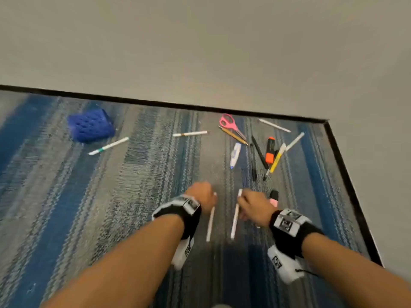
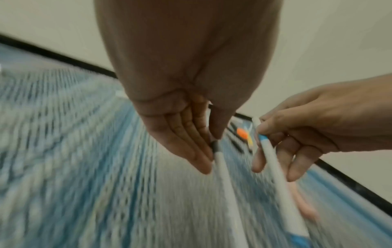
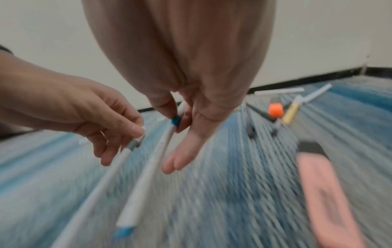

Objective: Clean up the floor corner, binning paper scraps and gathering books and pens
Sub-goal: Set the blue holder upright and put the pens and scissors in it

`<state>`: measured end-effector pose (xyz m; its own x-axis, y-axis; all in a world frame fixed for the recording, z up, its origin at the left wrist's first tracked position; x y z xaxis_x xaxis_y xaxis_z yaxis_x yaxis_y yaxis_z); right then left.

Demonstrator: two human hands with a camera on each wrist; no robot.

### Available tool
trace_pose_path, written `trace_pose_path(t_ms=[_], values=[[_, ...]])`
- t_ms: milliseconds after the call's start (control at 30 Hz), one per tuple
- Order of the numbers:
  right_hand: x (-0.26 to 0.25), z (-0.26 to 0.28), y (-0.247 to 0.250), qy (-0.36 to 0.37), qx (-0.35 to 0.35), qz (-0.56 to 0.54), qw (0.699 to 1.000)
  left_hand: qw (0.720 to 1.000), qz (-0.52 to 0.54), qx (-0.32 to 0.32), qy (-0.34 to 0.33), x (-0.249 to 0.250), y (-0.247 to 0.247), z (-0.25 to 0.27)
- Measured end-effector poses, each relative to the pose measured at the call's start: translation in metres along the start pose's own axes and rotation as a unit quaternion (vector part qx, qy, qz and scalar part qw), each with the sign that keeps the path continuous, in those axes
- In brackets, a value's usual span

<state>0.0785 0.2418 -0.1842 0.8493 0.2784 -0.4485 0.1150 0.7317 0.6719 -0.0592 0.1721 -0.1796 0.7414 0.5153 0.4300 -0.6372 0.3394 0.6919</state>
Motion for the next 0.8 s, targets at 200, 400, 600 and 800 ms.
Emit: trace_pose_path(t_ms=[200, 400, 600, 800], values=[[-0.145, -0.001, 0.086, 0.103, 0.040, -0.231, 0.967, 0.989, -0.023, 0.120, -0.083, 0.019, 0.174, 0.024], [-0.255, -0.032, 0.092, 0.187, 0.076, -0.254, 0.946, 0.969, 0.044, 0.224, -0.092, -0.022, 0.271, 0.048], [-0.246, -0.059, 0.043, 0.167, 0.199, -0.185, 0.948, 0.959, 0.149, 0.240, -0.030, -0.149, 0.228, 0.034], [-0.173, -0.054, 0.008, 0.182, 0.080, 0.004, 0.980, 0.969, -0.085, 0.171, 0.155, -0.299, 0.117, 0.000]])
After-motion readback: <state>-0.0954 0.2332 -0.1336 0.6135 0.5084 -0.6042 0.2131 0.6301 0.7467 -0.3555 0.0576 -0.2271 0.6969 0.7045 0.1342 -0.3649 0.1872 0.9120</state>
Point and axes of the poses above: each hand's wrist, its own z-axis away from the middle knuckle, its own y-axis out of the back of the hand, x = y × z, the point moved 7 cm from there along -z, towards the middle knuckle, and after that the axes turned 2 degrees about -y, right-handed, at the moved point
